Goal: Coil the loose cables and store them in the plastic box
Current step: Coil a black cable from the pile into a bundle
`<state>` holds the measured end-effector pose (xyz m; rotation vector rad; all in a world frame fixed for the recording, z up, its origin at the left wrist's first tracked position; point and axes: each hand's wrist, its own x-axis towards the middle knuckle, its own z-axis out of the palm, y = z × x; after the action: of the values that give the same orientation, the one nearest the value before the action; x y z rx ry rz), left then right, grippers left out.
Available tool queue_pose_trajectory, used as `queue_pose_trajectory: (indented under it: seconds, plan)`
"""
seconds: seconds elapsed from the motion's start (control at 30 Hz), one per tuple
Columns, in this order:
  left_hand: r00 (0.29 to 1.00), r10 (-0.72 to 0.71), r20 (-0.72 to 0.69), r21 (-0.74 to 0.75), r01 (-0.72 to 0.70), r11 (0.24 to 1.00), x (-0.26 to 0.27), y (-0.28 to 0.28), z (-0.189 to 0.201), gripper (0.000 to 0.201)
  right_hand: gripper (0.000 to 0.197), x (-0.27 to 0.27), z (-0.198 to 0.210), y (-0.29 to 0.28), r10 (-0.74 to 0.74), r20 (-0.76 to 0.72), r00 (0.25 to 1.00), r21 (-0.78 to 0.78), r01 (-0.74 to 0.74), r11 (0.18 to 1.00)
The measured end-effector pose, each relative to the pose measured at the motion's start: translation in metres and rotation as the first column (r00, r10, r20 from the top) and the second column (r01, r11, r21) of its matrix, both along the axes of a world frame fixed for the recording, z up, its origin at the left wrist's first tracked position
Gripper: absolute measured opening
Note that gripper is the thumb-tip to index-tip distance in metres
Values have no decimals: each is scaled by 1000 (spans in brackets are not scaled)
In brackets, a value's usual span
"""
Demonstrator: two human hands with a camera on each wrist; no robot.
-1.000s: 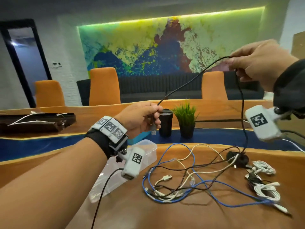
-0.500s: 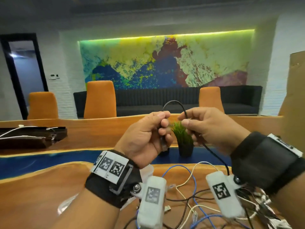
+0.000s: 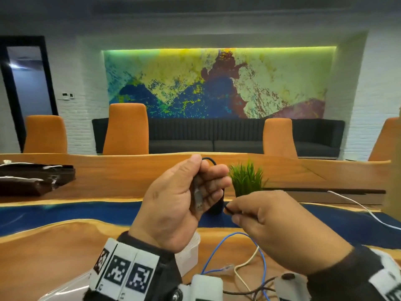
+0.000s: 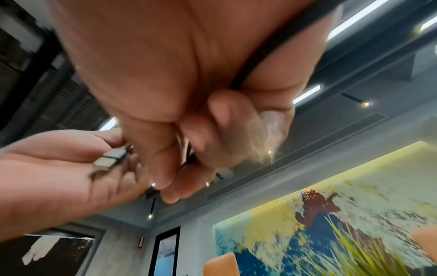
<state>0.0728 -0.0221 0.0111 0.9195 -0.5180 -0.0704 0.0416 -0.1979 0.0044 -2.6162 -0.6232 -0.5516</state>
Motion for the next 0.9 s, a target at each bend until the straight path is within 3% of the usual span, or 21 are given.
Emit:
queue_pose_trajectory:
  seconds: [0.1,0.2,0.3,0.43,0.53,0.63,0.7,0.77,0.83,0.9]
  plan:
    - [982,22,185,230,-66,971,4,2,-2,30,19,-12,8,5,54,-6,999,-101,-54,993]
    - [913,48,406,480,-257,839,2,6,-6,29,23,-20,17,0,140,88,986,-66,-135,989]
    - [831,20,555,572,-400,716,1,8,-8,17,17,-24,25,-11,156,236,959,62,-175,983]
    - [802,-40,596,590,-404,699,-2,5,-6,19,11,-19,25,-17,121,364,923,148,-185,972]
    - [831,-88,549,606,-324,727,-4,2,-8,20,13,-15,26,-24,8,449,894,258,-138,956]
    - [854,-153,498,663,-261,701,-9,-3,-9,22,16,-11,26,-30,-101,482,870,374,-100,922]
    - [915,-191,357,587,-61,808,-15,-7,-8,21,15,-6,24,-33,-183,471,863,471,-71,879]
    - [945,-288,155,321,227,919,-20,-10,-4,18,9,-1,19,-36,-201,393,897,547,-52,835]
    - [939,-323,120,105,312,944,-23,-12,-1,14,12,3,12,-31,-115,192,975,568,-15,823]
    - [958,-251,138,31,249,968,-20,-13,0,17,18,6,4,-22,-9,16,1000,452,1,892]
